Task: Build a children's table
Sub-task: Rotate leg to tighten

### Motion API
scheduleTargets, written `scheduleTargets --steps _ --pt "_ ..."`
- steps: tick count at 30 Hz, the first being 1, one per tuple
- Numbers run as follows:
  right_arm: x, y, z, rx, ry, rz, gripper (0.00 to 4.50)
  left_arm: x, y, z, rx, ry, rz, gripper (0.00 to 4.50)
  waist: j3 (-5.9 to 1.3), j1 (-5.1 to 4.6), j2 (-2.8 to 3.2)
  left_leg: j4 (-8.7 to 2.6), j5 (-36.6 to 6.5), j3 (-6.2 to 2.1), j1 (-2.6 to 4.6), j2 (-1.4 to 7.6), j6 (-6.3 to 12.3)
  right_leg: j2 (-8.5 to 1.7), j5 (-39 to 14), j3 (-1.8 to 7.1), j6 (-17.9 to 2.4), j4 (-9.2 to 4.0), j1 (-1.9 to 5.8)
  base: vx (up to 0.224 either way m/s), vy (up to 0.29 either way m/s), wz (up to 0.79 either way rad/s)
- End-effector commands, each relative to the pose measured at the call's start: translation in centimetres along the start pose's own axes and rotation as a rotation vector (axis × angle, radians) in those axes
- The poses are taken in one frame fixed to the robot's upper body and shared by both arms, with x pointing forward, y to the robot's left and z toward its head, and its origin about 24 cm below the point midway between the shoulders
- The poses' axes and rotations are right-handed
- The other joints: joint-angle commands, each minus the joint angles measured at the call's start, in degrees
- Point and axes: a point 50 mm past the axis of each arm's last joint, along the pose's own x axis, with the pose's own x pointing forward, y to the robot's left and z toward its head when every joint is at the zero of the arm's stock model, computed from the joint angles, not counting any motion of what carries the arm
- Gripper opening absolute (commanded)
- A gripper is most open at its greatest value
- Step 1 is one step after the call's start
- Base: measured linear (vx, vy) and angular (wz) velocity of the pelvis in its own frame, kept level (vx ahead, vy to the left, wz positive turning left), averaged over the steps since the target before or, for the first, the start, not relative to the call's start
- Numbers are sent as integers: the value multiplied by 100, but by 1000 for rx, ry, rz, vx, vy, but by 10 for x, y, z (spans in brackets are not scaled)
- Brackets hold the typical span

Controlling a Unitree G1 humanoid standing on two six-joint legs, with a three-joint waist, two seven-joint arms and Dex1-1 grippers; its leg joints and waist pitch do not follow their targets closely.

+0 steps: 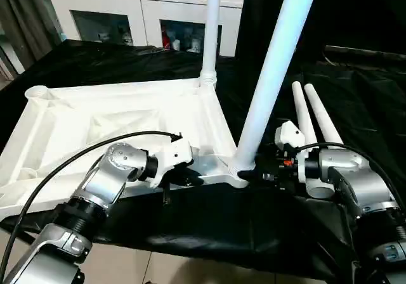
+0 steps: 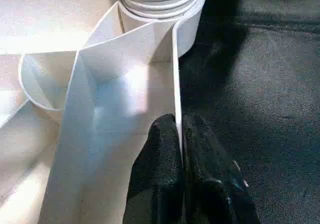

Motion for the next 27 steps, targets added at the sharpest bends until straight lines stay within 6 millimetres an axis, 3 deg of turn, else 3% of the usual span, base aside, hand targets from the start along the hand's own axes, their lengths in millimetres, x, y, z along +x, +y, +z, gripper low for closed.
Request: scheduleTargets --steps 1,5,6,14,20,21,26,27 --pt "3 1 1 -17 13 11 387 1 -1 15 65 -65 -25 0 -387 -16 -22 -376 -393 21 -11 114 486 -293 -515 340 -1253 -348 475 0 0 0" --pt "6 3 -1 -32 40 14 352 1 -1 14 67 -65 -25 0 -408 -11 -22 -352 -184 21 -17 104 563 -289 -158 342 -1334 -302 485 0 0 0" --pt "7 2 -2 -32 46 5 352 2 -1 14 69 -65 -22 0 -412 -8 -59 -347 -118 20 -23 103 596 -293 -89 344 -1350 -283 490 0 0 0" --pt "10 2 -6 -23 57 -8 281 2 -1 12 70 -54 -14 0 -410 -3 -66 -335 -139 26 -37 92 612 -293 -348 348 -1240 -304 495 0 0 0" --pt "14 2 -13 25 39 -53 272 4 3 11 50 -48 44 0 -415 -9 -74 -320 -39 30 -43 87 643 -281 -281 350 -1230 -288 488 0 0 0" --pt "16 1 -18 62 35 -94 272 6 8 9 30 -35 107 0 -402 -18 -82 -324 -97 30 -55 73 619 -279 -401 345 -1196 -310 489 0 0 0" --pt "35 -11 -34 205 12 -415 270 18 25 12 -103 -59 322 0 -350 -30 -69 -375 -661 33 14 57 261 -289 -1674 338 -835 -471 447 0 0 0" --pt "43 -15 -37 277 -12 -532 270 24 29 14 -152 -58 388 0 -338 -63 -51 -396 -726 17 -4 44 161 -283 -1922 325 -731 -493 461 0 0 0"
